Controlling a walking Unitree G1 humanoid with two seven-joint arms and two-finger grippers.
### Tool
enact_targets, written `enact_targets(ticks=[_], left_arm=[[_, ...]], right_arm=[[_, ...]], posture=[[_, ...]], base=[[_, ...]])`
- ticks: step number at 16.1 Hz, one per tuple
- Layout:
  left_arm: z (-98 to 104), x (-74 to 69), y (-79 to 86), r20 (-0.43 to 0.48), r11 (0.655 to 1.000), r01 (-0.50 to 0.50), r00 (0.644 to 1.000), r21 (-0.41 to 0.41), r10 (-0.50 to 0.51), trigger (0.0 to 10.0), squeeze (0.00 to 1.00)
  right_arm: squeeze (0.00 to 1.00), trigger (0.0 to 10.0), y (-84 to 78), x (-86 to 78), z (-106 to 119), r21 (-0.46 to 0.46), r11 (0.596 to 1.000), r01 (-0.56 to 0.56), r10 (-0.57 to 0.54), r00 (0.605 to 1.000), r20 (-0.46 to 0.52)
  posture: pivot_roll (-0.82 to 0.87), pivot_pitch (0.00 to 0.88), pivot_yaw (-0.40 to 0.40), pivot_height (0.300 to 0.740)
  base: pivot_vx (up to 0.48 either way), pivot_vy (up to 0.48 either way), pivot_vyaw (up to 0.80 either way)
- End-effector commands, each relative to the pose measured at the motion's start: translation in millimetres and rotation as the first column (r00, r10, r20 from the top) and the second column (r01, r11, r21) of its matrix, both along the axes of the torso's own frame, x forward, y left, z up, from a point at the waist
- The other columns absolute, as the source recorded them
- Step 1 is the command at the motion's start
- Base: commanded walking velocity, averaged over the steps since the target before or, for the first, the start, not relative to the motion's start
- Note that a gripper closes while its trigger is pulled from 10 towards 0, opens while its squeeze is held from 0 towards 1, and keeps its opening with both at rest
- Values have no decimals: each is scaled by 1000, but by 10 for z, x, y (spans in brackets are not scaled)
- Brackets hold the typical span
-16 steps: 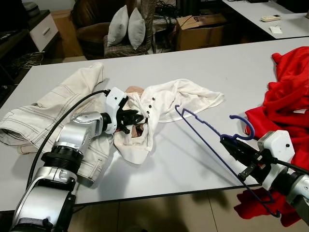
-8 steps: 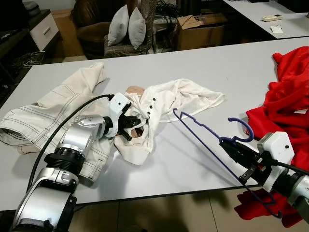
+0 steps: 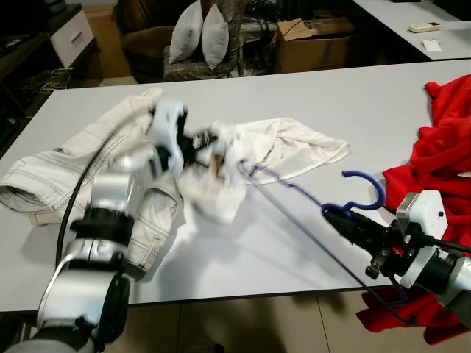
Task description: Hang hanger
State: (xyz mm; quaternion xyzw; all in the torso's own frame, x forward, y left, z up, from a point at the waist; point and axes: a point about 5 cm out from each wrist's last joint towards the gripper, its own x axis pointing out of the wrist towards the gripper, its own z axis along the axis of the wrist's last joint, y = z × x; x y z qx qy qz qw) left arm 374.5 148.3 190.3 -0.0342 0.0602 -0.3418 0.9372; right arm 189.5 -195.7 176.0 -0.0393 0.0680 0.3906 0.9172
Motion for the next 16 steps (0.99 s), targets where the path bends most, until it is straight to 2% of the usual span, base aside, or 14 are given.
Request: enact_targets(ticks=[1,3,6,8,11,12,14,15,16], left_arm=[[216,19,5,78,1000,6,997,-21,-4,0,0],[299,-18,-54,107,997,70,992,9,-71,0,0],[282,-74,-149,117,987,139,982,82,-148,0,0],[238,-129,-235,102,977,185,975,105,-196,0,0],[170,-106,-243,92,984,125,986,130,-138,0,0],[172,-99,-237,100,985,105,988,134,-119,0,0],[174,-89,-197,101,992,35,994,123,-48,0,0],[145,-130,-207,83,990,49,995,129,-60,0,0],[37,-272,-277,27,979,136,990,149,-142,0,0]], right_arm=[[0,10000,63,-12,33,-2,999,-47,47,999,6],[0,10000,85,16,8,-7,999,-46,46,999,1],[0,10000,93,77,14,-8,1000,-25,25,1000,-1],[0,10000,110,235,-64,-32,998,57,-58,998,-33],[0,10000,247,291,-135,-7,997,73,-74,994,-79],[0,10000,229,325,-214,-5,987,161,-160,977,-141],[0,10000,118,307,-390,-58,946,318,-322,913,-252],[0,10000,41,293,-422,-87,925,370,-380,890,-254],[0,10000,-147,313,-429,-122,862,492,-507,831,-231]], posture=[[20,0,74,740],[17,0,78,740],[11,0,83,740],[6,0,86,740],[-4,0,86,740],[-5,0,85,740],[-14,0,87,740],[-25,0,94,740],[-39,0,102,740]], base=[[0,0,0],[0,0,0],[0,0,0],[0,0,0],[0,0,0],[0,0,0],[0,0,0],[0,0,0],[0,0,0]])
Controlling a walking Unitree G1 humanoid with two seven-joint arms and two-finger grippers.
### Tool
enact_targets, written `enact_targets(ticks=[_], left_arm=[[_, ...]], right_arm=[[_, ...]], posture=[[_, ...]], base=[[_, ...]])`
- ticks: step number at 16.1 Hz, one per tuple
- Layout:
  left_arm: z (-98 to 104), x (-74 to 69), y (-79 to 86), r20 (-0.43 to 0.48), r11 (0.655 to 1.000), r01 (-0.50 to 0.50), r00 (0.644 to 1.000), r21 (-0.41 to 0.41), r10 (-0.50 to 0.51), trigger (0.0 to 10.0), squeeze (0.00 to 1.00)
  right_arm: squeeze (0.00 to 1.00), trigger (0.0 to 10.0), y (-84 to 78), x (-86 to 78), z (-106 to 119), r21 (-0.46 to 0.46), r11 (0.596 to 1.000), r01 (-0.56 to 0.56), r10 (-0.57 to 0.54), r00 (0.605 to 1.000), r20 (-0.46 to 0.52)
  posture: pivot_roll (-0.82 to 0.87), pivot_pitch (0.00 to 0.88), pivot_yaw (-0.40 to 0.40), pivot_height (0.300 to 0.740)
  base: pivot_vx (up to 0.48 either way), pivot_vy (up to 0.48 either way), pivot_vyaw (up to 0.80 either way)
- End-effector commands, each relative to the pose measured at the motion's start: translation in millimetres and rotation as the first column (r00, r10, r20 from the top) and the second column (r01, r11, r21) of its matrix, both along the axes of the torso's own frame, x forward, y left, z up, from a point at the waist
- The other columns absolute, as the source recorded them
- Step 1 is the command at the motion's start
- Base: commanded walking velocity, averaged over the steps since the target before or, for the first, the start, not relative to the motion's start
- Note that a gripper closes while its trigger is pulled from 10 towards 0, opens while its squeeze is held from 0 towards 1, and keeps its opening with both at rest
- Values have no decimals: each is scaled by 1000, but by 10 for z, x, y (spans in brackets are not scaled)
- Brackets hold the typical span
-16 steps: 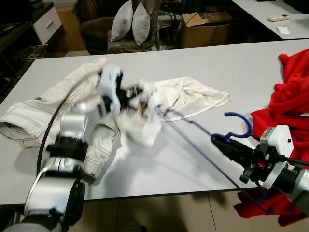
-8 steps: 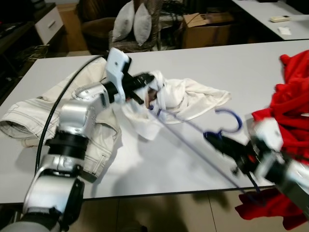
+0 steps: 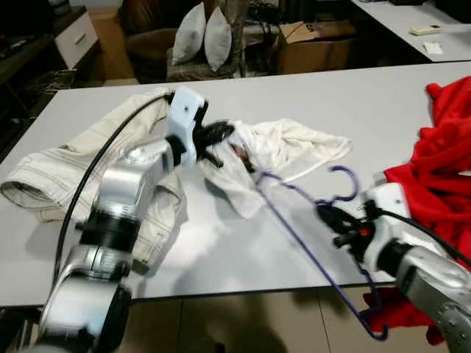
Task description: Hang hanger
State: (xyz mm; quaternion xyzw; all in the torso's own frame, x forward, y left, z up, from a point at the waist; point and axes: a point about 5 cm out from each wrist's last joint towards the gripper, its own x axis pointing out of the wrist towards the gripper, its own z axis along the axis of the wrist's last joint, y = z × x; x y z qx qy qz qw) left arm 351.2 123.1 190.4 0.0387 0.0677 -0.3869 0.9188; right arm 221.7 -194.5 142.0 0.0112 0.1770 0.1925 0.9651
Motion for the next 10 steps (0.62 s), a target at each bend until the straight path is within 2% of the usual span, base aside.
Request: enact_targets(ticks=[1,2,3,4,5,6,7,8,10], left_arm=[[36,-39,-25,-1,999,33,999,13,-33,0,0],[-63,-161,-64,-55,991,124,991,45,-121,0,0],[-183,-268,-60,-131,975,204,973,91,-191,5059,0],[-247,-306,-43,-159,964,234,964,123,-213,10000,0],[-286,-329,-34,-167,954,261,957,146,-237,10000,0],[-295,-376,-45,-180,944,302,944,136,-276,10000,835],[-288,-401,-54,-185,943,313,939,115,-289,10000,1000],[-284,-429,-51,-189,940,326,934,105,-302,10000,1000],[-278,-568,-10,-212,895,436,888,96,-409,10000,1000]], right_arm=[[0,10000,-159,-9,-88,-47,993,104,-106,993,-48],[0,10000,-254,39,2,-40,984,173,-173,985,7],[0,10000,-286,80,157,-11,984,177,-175,980,90],[0,10000,-277,92,252,-4,989,147,-146,980,133],[0,10000,-255,94,315,-14,995,96,-92,982,163],[0,10000,-245,90,336,-26,998,60,-55,984,169],[0,10000,-249,80,333,-38,998,44,-38,986,159],[0,10000,-256,65,315,-44,998,36,-29,989,143],[0,10000,-300,16,240,-68,997,35,-28,995,101]], posture=[[-39,0,102,740],[-46,0,102,740],[-51,0,100,740],[-54,0,97,740],[-56,0,91,740],[-57,0,84,740],[-57,0,81,740],[-59,0,77,740],[-62,0,75,740]], base=[[0,0,0],[0,0,0],[0,0,0],[0,0,0],[0,0,0],[0,0,0],[0,0,0],[0,0,0],[0,0,0]])
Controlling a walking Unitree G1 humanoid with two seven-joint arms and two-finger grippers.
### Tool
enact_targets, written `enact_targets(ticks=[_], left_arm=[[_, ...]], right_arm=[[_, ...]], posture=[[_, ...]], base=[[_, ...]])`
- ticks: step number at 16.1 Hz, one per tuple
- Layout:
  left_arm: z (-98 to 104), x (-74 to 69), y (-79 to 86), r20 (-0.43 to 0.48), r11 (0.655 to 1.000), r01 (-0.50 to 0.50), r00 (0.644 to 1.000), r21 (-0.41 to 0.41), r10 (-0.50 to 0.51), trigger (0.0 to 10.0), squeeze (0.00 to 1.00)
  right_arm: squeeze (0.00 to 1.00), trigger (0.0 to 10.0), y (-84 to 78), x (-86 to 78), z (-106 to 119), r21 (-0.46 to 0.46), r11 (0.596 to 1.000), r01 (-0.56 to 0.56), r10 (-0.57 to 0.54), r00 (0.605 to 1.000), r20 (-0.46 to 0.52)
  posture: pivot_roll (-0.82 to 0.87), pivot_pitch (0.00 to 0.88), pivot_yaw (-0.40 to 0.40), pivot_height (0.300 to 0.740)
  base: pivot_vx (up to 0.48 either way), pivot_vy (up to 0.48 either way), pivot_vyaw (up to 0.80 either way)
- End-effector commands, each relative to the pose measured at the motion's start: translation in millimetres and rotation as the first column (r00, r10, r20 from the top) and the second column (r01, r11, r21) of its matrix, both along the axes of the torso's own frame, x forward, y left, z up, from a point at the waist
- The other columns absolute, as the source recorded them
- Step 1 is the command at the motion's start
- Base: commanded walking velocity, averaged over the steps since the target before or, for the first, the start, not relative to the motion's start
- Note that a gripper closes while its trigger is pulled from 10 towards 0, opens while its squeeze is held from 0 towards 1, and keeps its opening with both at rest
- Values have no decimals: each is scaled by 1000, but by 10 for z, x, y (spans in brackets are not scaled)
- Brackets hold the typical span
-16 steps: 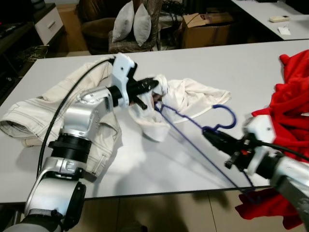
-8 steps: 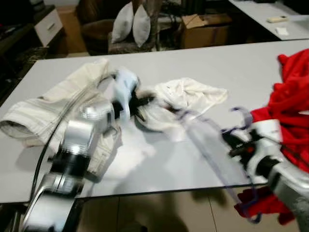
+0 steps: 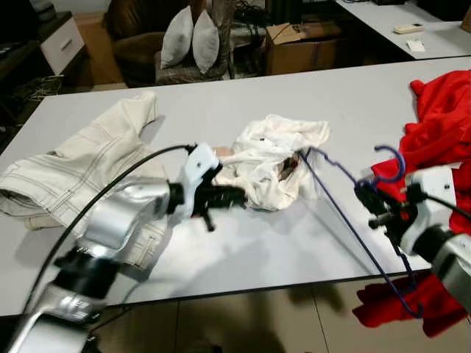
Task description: Hang hanger
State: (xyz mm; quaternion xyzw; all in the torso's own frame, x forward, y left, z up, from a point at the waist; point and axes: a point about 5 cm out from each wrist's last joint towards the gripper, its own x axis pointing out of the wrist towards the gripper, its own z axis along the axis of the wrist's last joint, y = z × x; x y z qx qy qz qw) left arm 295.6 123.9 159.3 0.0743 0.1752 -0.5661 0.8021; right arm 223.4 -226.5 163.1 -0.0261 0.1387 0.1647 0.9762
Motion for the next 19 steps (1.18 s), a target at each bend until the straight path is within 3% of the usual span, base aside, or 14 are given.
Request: enact_targets(ticks=[1,3,4,6,7,8,9,10,12,14,17,18,19], left_arm=[[80,-63,8,-9,997,69,998,-41,-70,10000,1000],[160,118,45,68,996,-38,997,-86,44,10000,1000],[162,310,25,139,984,-159,976,-76,168,10000,1000],[165,479,-93,204,967,-235,947,-94,250,10000,1000],[122,534,-197,219,968,-238,944,-76,249,10000,1000],[65,541,-318,201,978,-198,958,-64,207,10000,890],[47,541,-353,194,981,-186,962,-62,194,10000,890],[-18,564,-467,188,985,-161,967,-58,170,10000,0],[-112,641,-578,250,984,-180,953,2,174,10000,0],[-116,774,-519,379,951,-302,889,68,255,10000,0],[-106,827,-449,410,935,-347,865,71,290,10000,0],[-172,836,-401,438,926,-352,860,135,263,10000,0],[-186,839,-396,444,924,-354,858,146,259,10000,0]], right_arm=[[0,10000,-5,-16,7,-15,1000,-8,8,1000,2],[0,10000,-22,-37,18,-5,1000,-28,28,1000,13],[0,10000,-38,-53,27,0,1000,-31,31,999,15],[0,10000,-85,-74,18,3,1000,-11,11,1000,10],[0,10000,-107,-81,11,9,1000,3,-3,1000,8],[0,10000,-114,-87,13,19,1000,11,-11,1000,12],[0,10000,-115,-88,14,22,1000,13,-13,1000,14],[0,10000,-106,-102,20,23,1000,17,-17,1000,20],[0,10000,-80,-142,31,27,1000,13,-14,1000,28],[0,10000,-53,-194,55,31,1000,-3,2,999,37],[0,10000,-41,-223,54,34,999,-18,17,999,34],[0,10000,-24,-219,54,35,999,-37,36,999,30],[0,10000,-22,-219,54,35,999,-40,39,999,29]], posture=[[-65,0,78,740],[-69,0,82,740],[-73,0,83,740],[-80,0,88,740],[-87,0,94,740],[-99,0,104,740],[-99,0,104,740],[-125,0,125,740],[-149,0,141,740],[-167,0,151,740],[-167,0,146,740],[-159,0,137,740],[-159,0,137,740]], base=[[0,0,0],[0,0,0],[0,0,0],[0,0,0],[0,0,0],[0,0,0],[0,0,0],[0,0,0],[0,0,0],[0,0,0],[0,0,0],[0,0,0],[0,0,0]])
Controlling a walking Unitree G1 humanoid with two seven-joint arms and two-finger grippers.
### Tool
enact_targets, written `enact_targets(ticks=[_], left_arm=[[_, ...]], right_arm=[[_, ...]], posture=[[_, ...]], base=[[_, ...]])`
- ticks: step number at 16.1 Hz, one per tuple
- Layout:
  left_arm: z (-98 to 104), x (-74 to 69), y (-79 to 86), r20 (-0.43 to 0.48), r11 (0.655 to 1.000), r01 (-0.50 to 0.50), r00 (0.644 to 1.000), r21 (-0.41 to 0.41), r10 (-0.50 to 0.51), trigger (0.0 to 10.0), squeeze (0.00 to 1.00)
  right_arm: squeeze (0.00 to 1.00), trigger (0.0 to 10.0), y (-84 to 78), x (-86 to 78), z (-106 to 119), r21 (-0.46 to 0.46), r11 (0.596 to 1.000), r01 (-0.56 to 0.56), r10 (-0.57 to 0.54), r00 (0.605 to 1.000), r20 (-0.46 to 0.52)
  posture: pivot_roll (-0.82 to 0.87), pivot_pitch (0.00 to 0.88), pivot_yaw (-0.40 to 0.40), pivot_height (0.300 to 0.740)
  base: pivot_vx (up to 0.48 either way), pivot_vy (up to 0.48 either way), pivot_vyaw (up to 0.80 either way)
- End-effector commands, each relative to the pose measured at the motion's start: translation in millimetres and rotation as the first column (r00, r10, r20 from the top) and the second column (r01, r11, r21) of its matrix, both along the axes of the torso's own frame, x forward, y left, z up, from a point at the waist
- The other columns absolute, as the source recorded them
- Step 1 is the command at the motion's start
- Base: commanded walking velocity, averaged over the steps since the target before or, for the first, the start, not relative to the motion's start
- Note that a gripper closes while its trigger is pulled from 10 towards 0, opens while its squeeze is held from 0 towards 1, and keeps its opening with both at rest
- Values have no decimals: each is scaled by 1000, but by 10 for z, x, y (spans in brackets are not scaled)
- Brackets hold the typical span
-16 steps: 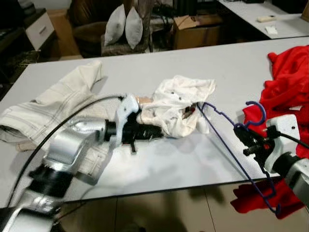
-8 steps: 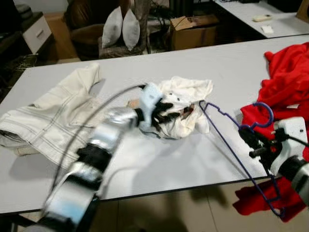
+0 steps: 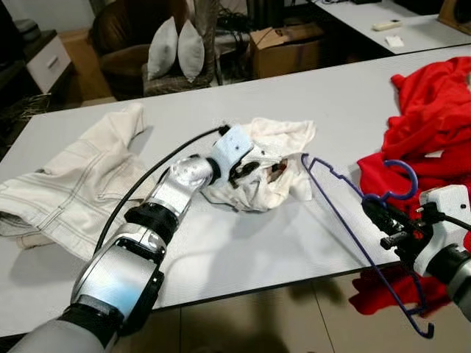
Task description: Hang hanger
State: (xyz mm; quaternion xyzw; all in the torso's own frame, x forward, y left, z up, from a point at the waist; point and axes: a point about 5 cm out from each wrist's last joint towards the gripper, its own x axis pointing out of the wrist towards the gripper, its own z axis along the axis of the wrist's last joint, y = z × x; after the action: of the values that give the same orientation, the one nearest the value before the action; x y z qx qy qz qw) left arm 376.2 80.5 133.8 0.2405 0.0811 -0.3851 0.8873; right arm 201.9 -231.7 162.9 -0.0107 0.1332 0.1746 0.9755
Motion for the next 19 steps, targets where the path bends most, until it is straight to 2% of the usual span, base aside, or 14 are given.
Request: enact_targets(ticks=[1,2,7,8,9,16,19], left_arm=[[-25,16,55,-1,999,-12,1000,45,12,10000,0],[-131,-20,59,-32,998,-11,999,68,14,10000,0],[-216,-26,92,-38,992,-47,998,115,52,10000,0],[-212,-21,101,-34,992,-50,998,118,55,2627,0],[-209,-18,107,-35,991,-50,998,120,54,0,0],[-220,-33,106,-72,995,-19,997,96,26,0,0],[-244,-39,140,-76,995,-37,996,92,44,0,0]], right_arm=[[0,10000,35,-3,56,1,1000,-28,28,999,22],[0,10000,39,6,60,4,1000,-31,30,999,23],[0,10000,30,20,86,2,1000,-20,20,999,41],[0,10000,28,12,84,1,1000,-17,17,999,41],[0,10000,26,11,82,1,1000,-15,15,999,42],[0,10000,32,27,69,5,1000,-16,15,999,40],[0,10000,36,40,69,5,1000,-21,21,999,40]], posture=[[-157,0,132,740],[-157,0,132,740],[-168,0,144,740],[-171,0,148,740],[-173,0,151,740],[-163,0,146,740],[-157,0,141,740]], base=[[0,0,0],[0,0,0],[0,0,0],[0,0,0],[0,0,0],[0,0,0],[0,0,0]])
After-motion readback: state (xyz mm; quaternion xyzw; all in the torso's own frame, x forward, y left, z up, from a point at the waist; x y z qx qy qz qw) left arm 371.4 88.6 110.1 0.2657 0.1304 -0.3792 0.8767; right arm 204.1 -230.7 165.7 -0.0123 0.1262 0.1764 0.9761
